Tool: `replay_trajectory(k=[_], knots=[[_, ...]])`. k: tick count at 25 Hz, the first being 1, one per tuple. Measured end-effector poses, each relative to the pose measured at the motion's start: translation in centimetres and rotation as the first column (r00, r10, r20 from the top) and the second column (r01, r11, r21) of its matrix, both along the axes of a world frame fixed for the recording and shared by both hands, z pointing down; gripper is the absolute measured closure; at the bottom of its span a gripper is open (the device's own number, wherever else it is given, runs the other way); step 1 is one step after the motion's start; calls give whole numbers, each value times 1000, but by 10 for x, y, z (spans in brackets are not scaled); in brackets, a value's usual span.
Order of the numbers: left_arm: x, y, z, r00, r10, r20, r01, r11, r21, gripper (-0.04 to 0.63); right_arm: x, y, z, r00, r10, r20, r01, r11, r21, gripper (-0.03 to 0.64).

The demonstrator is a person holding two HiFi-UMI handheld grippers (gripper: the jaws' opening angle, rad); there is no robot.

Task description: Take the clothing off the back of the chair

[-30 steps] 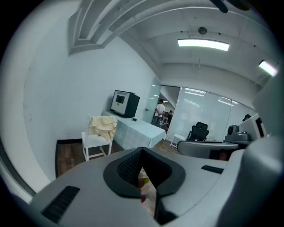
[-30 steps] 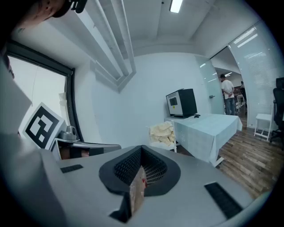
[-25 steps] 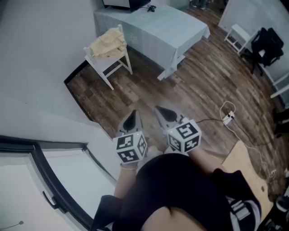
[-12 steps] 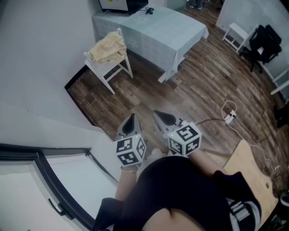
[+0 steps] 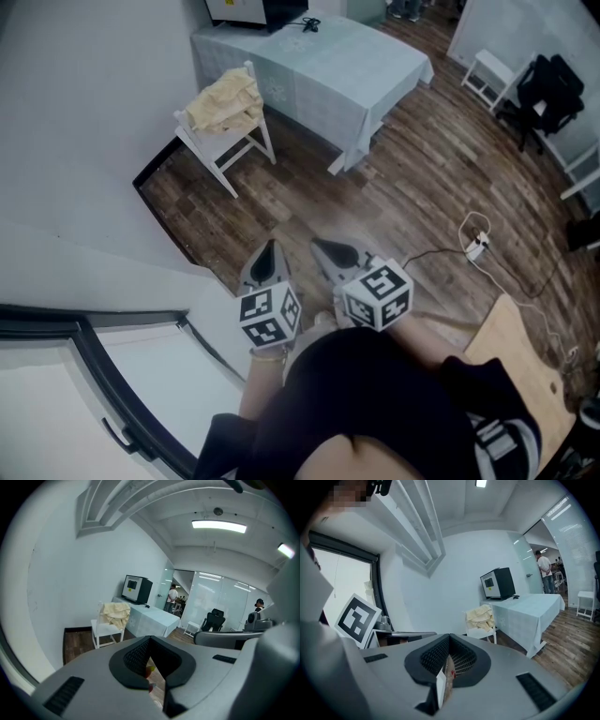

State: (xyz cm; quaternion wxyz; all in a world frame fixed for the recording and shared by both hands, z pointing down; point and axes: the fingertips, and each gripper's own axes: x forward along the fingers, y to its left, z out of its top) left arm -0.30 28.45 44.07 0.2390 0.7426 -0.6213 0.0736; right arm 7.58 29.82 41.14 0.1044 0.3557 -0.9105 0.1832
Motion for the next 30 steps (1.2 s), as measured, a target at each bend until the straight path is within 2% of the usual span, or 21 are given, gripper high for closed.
replay_trajectory(k=[5,11,30], knots=[[-6,-11,3,1000,-17,-7,17,1000,-4,599,-9,-13,-1,1000,-22,14,21,1000,15,604],[-17,-38,3,999,-38,-4,38,999,-4,598,-19,-46,5,999,-39,15,39,999,-7,604],[-55,-177,-6,990,-144,9,144,990,-9,599,-52,-204,-5,992,-120,36,120,993,-4,604]])
